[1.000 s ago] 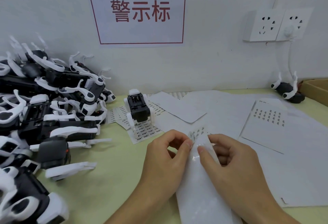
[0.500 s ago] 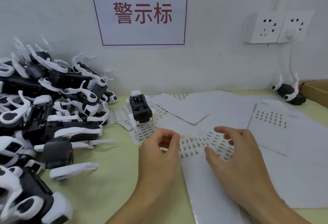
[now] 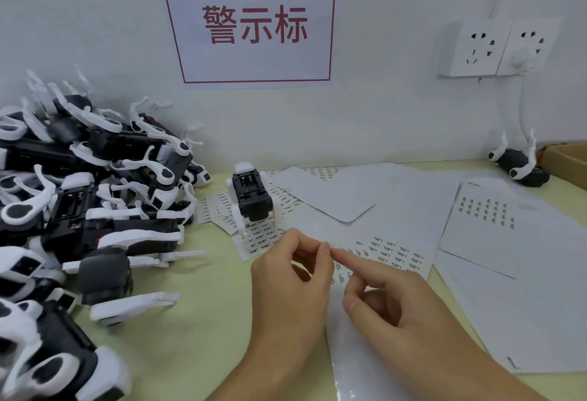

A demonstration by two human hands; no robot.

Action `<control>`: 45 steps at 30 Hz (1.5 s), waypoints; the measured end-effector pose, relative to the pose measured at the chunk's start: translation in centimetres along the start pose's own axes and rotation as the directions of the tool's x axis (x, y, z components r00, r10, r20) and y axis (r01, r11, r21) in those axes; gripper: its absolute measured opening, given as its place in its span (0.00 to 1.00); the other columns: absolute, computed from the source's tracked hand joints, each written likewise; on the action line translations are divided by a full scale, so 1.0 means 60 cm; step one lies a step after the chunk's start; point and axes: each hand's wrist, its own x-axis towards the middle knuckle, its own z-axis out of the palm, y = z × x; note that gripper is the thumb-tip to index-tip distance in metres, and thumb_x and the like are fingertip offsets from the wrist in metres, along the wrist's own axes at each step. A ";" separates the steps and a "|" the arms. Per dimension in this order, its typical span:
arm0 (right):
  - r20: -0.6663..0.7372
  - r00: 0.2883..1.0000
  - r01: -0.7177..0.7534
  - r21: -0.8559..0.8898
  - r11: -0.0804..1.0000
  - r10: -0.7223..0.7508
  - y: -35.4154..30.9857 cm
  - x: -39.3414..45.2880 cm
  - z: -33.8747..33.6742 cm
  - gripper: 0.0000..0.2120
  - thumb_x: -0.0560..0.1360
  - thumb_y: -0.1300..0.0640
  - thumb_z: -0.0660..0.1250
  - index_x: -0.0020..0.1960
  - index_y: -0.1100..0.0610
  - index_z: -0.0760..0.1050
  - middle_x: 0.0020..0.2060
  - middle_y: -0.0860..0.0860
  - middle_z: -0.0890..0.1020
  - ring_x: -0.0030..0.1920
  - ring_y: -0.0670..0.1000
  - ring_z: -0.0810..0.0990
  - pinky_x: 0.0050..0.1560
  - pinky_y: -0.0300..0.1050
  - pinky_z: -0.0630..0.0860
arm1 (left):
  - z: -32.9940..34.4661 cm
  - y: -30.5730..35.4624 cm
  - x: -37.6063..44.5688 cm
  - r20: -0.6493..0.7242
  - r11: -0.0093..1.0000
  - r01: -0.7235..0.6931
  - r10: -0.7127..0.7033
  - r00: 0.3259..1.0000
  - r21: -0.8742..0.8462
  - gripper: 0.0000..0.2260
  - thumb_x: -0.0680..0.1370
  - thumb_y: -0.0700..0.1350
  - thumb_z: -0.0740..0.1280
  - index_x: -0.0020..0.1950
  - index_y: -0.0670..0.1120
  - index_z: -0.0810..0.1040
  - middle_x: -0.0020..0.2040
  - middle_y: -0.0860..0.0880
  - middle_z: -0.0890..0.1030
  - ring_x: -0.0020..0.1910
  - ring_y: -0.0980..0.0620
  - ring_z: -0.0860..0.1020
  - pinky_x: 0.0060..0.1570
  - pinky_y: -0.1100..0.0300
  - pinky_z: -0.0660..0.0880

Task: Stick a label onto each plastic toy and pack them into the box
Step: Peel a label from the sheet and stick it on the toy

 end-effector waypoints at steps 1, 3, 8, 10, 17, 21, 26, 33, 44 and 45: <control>0.011 1.000 0.012 0.003 1.000 -0.012 0.000 0.000 0.000 0.25 0.77 0.65 0.65 0.63 0.38 0.76 0.32 0.43 0.73 0.27 0.44 0.68 0.31 0.33 0.66 | 0.000 0.000 -0.001 0.004 1.000 -0.015 0.015 1.000 0.012 0.11 0.76 0.40 0.71 0.35 0.49 0.78 0.32 0.54 0.79 0.31 0.55 0.76 0.31 0.62 0.73; 0.024 1.000 0.014 0.025 1.000 -0.015 -0.002 -0.001 0.000 0.24 0.75 0.60 0.65 0.63 0.37 0.76 0.34 0.45 0.74 0.28 0.44 0.69 0.32 0.33 0.66 | -0.001 0.000 -0.002 0.021 0.999 -0.040 0.040 0.999 0.024 0.11 0.77 0.39 0.71 0.36 0.50 0.79 0.32 0.55 0.80 0.33 0.54 0.77 0.32 0.61 0.74; -0.082 0.995 -0.042 0.158 0.987 0.055 -0.001 0.005 -0.006 0.22 0.78 0.67 0.64 0.59 0.41 0.80 0.35 0.46 0.75 0.25 0.46 0.70 0.28 0.34 0.67 | 0.000 0.010 -0.005 0.102 0.997 -0.083 0.084 0.991 -0.005 0.08 0.76 0.45 0.66 0.44 0.56 0.84 0.39 0.59 0.84 0.41 0.55 0.82 0.38 0.59 0.78; -0.147 0.984 -0.066 0.239 0.969 0.104 0.003 0.009 -0.010 0.20 0.78 0.67 0.63 0.51 0.43 0.83 0.33 0.49 0.75 0.24 0.48 0.69 0.25 0.36 0.66 | 0.000 0.008 -0.004 0.110 0.998 -0.054 0.056 0.992 -0.020 0.07 0.76 0.45 0.67 0.45 0.56 0.84 0.39 0.59 0.84 0.41 0.56 0.82 0.38 0.59 0.78; -0.176 0.970 -0.106 0.305 0.947 0.165 0.018 0.018 -0.011 0.18 0.78 0.68 0.61 0.44 0.47 0.80 0.30 0.50 0.75 0.23 0.50 0.68 0.23 0.39 0.65 | 0.000 0.003 0.001 0.218 0.999 0.040 -0.036 0.975 -0.013 0.11 0.76 0.35 0.69 0.44 0.51 0.82 0.38 0.55 0.84 0.40 0.57 0.81 0.36 0.65 0.75; -0.170 0.969 -0.123 0.286 0.950 0.177 0.022 0.020 -0.011 0.18 0.78 0.67 0.61 0.44 0.46 0.80 0.29 0.51 0.74 0.23 0.50 0.67 0.23 0.40 0.65 | 0.000 0.002 0.001 0.228 0.999 0.032 -0.026 0.973 -0.021 0.10 0.76 0.35 0.70 0.42 0.50 0.82 0.37 0.54 0.82 0.38 0.56 0.80 0.34 0.66 0.72; -0.179 0.964 -0.145 0.274 0.951 0.199 0.017 0.019 -0.010 0.17 0.78 0.66 0.62 0.44 0.46 0.80 0.28 0.49 0.74 0.23 0.50 0.68 0.23 0.39 0.65 | 0.000 0.003 0.001 0.244 0.998 0.039 -0.027 0.969 -0.043 0.08 0.76 0.37 0.71 0.41 0.50 0.81 0.36 0.54 0.82 0.35 0.58 0.79 0.34 0.64 0.73; -0.251 0.940 -0.191 0.167 0.967 0.229 0.007 0.012 -0.005 0.09 0.79 0.62 0.64 0.46 0.50 0.80 0.26 0.49 0.77 0.24 0.49 0.74 0.26 0.36 0.71 | 0.002 0.000 -0.001 0.240 1.000 -0.019 0.016 0.971 0.007 0.10 0.76 0.37 0.70 0.39 0.50 0.80 0.35 0.55 0.81 0.33 0.54 0.77 0.33 0.63 0.72; -0.381 0.923 -0.024 -0.213 0.977 -0.060 0.006 0.008 0.000 0.10 0.72 0.60 0.72 0.41 0.44 0.80 0.35 0.45 0.80 0.33 0.47 0.78 0.32 0.33 0.73 | 0.002 0.008 -0.005 0.301 0.998 -0.068 0.062 0.952 0.009 0.02 0.72 0.45 0.66 0.39 0.49 0.77 0.34 0.54 0.79 0.34 0.57 0.76 0.37 0.60 0.73; -0.387 0.919 -0.022 -0.234 0.972 -0.072 0.006 0.008 0.000 0.10 0.71 0.60 0.73 0.39 0.45 0.80 0.35 0.44 0.80 0.34 0.47 0.78 0.32 0.33 0.72 | 0.002 0.009 -0.005 0.311 0.997 -0.075 0.068 0.948 0.012 0.03 0.72 0.45 0.66 0.39 0.49 0.77 0.35 0.54 0.80 0.35 0.57 0.76 0.37 0.60 0.74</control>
